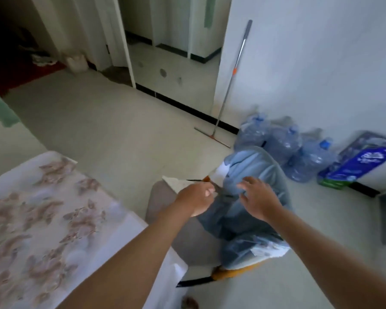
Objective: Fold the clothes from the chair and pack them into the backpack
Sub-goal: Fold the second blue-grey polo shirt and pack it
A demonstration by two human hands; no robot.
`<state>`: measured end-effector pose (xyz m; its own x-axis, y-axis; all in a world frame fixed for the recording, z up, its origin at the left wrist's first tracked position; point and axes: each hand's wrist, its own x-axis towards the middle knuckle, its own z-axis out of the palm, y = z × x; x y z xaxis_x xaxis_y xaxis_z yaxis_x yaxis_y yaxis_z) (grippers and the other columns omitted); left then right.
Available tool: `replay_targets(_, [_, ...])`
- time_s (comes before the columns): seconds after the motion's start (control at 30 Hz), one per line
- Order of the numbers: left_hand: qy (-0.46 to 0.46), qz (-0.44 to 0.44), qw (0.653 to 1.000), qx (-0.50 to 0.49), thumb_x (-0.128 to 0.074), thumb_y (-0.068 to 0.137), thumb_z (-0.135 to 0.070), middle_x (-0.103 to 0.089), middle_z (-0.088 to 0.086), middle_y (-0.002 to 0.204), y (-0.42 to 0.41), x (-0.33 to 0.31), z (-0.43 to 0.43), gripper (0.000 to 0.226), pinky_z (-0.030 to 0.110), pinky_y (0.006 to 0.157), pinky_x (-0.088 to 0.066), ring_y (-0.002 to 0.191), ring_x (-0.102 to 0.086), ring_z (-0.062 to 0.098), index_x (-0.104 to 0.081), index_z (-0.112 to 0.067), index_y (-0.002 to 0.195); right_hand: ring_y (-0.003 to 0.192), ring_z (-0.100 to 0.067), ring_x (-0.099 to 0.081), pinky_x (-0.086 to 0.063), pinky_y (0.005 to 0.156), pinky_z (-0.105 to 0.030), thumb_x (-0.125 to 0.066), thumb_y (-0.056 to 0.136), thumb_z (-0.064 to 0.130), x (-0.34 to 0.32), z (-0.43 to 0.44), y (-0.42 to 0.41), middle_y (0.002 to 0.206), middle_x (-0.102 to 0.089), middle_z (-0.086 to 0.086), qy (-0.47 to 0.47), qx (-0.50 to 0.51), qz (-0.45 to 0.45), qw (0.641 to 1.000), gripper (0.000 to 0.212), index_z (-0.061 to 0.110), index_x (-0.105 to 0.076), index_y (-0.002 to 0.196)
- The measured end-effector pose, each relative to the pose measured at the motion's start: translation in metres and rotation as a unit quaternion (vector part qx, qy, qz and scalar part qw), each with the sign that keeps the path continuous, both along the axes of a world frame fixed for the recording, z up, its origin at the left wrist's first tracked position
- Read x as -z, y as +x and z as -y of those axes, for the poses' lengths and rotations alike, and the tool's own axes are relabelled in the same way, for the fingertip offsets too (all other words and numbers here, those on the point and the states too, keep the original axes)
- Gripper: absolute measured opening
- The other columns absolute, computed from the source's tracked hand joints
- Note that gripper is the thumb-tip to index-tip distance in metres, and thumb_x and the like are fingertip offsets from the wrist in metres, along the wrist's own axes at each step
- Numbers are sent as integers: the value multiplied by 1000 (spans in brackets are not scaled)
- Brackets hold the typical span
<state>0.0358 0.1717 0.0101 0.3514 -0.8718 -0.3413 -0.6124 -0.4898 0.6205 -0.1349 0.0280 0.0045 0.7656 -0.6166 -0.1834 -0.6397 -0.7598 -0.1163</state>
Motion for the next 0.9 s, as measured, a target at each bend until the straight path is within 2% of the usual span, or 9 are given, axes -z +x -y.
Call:
replay_targets(0.07, [3, -19, 999, 38, -47, 97, -33, -61, 3, 129, -24, 9, 36, 31, 37, 98, -47, 114, -58, 26, -61, -27, 124, 147, -31, -26, -29, 113, -44, -52, 94, 36, 9, 21, -36, 162, -22, -8, -38, 53, -38, 997, 57, 31, -38, 149])
replay_targets(0.17, [9, -53, 993, 104, -55, 93, -38, -57, -4, 134, -64, 24, 73, 38, 35, 101, -45, 120, -55, 19, -58, -28, 129, 151, -32, -14, -33, 114, -47, -58, 89, 41, 27, 38, -80, 167, 9, -4, 36, 133, -45, 989, 77, 33, -20, 156])
replay_targets(0.27, [13, -61, 979, 192, -67, 85, -40, -55, -5, 132, -107, 44, 91, 46, 35, 101, -44, 119, -53, 15, -58, -24, 128, 148, -30, -20, -39, 111, -40, -66, 85, 37, 45, 39, -111, 160, 32, 7, 97, 113, -11, 989, 81, 34, -27, 155])
replay_targets(0.4, [2, -62, 963, 264, -71, 83, -29, -67, 7, 109, -150, 78, 96, 31, 34, 81, -51, 98, -63, 23, -64, -11, 108, 146, -25, -22, -43, 107, -37, -67, 83, 41, 57, 32, -126, 156, 38, 15, 89, 98, 22, 991, 74, 37, -38, 151])
replay_targets(0.53, [-5, -43, 973, 227, -59, 94, -24, -69, 10, 95, -149, 93, 100, 13, 29, 72, -41, 89, -64, 25, -64, -12, 89, 151, -27, -12, -32, 116, -42, -61, 81, 57, 60, 34, -133, 160, 32, 7, 52, 63, 20, 996, 73, 38, -41, 148])
replay_targets(0.67, [-29, -89, 979, 180, -46, 102, -23, -65, 1, 98, -129, 77, 97, 11, 29, 77, -46, 90, -61, 16, -54, -16, 104, 153, -29, 3, -14, 121, -51, -44, 76, 77, 51, 31, -128, 167, 5, -4, -6, 39, 15, 999, 76, 42, -45, 143])
replay_targets(0.77, [-114, -87, 981, 134, -41, 103, -17, -58, -3, 93, -115, 44, 103, 8, 23, 73, -39, 84, -56, 13, -49, -19, 104, 149, -31, -21, -22, 117, -51, -51, 70, 65, 40, 32, -112, 161, -28, -8, -10, 48, 40, 998, 70, 33, -59, 132])
replay_targets(0.83, [-169, -55, 980, 92, -39, 103, -14, -56, -2, 94, -102, 20, 110, 13, 20, 70, -34, 83, -53, 14, -49, -14, 111, 133, -33, -48, -37, 105, -47, -60, 69, 41, 33, 39, -101, 143, -53, -8, -38, 72, 101, 992, 52, 25, -67, 119])
replay_targets(0.9, [-203, -23, 978, 45, -38, 103, -14, -56, -1, 92, -85, 1, 112, 14, 23, 66, -32, 79, -51, 16, -49, -13, 111, 110, -33, -61, -45, 90, -42, -65, 66, 22, 21, 48, -91, 125, -64, -5, -73, 127, 145, 979, 41, 23, -71, 107])
